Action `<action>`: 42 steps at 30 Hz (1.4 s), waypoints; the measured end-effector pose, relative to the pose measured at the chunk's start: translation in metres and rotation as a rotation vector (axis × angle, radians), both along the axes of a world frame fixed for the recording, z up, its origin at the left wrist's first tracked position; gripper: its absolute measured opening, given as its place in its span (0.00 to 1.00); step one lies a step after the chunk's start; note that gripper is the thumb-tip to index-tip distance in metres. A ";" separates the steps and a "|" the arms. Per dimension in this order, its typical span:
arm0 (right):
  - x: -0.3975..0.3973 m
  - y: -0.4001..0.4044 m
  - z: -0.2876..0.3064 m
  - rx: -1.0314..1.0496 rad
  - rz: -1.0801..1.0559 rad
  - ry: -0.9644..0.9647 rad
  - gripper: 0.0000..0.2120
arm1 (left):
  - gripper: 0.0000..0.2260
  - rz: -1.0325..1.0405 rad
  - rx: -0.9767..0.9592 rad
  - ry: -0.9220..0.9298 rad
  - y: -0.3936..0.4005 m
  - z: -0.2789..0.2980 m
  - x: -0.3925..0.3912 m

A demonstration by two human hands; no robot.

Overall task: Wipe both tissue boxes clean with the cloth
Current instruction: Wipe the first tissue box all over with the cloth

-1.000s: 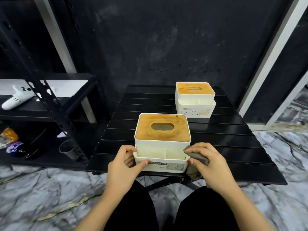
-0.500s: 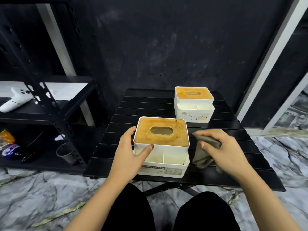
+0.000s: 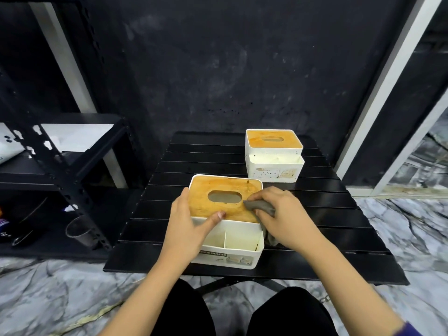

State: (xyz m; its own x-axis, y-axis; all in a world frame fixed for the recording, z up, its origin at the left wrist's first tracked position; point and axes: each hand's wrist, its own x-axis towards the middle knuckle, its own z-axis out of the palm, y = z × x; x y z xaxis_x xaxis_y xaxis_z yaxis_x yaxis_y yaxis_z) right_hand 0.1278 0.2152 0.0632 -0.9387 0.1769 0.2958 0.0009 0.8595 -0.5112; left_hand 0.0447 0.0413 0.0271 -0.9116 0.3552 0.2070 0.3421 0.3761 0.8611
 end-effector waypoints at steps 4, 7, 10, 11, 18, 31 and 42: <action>0.002 -0.002 -0.002 0.144 0.067 -0.073 0.13 | 0.31 -0.013 0.004 -0.018 -0.002 0.000 -0.002; -0.006 0.001 0.006 0.143 0.029 -0.132 0.12 | 0.28 -0.007 0.011 -0.038 -0.003 -0.002 -0.005; -0.016 0.002 0.012 0.120 -0.048 -0.125 0.12 | 0.33 -0.002 0.004 -0.048 -0.004 -0.003 -0.007; -0.016 0.000 0.012 0.135 -0.043 -0.125 0.12 | 0.36 -0.003 -0.003 -0.053 -0.004 -0.003 -0.007; -0.005 0.002 0.005 0.073 0.017 -0.124 0.13 | 0.45 -0.014 -0.015 -0.099 -0.005 -0.005 -0.009; 0.002 0.006 0.010 0.105 0.065 -0.156 0.14 | 0.39 -0.026 0.061 -0.178 -0.003 -0.009 -0.010; -0.043 0.024 0.014 0.169 0.024 -0.166 0.14 | 0.47 -0.015 0.073 -0.214 -0.002 -0.008 -0.011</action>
State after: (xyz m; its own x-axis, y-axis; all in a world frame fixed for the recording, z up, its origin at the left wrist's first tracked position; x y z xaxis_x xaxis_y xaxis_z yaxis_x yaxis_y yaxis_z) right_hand 0.0847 0.2397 0.0776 -0.9803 0.1150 0.1603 0.0515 0.9336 -0.3547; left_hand 0.0333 0.0394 0.0189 -0.9322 0.3603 0.0352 0.1539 0.3064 0.9394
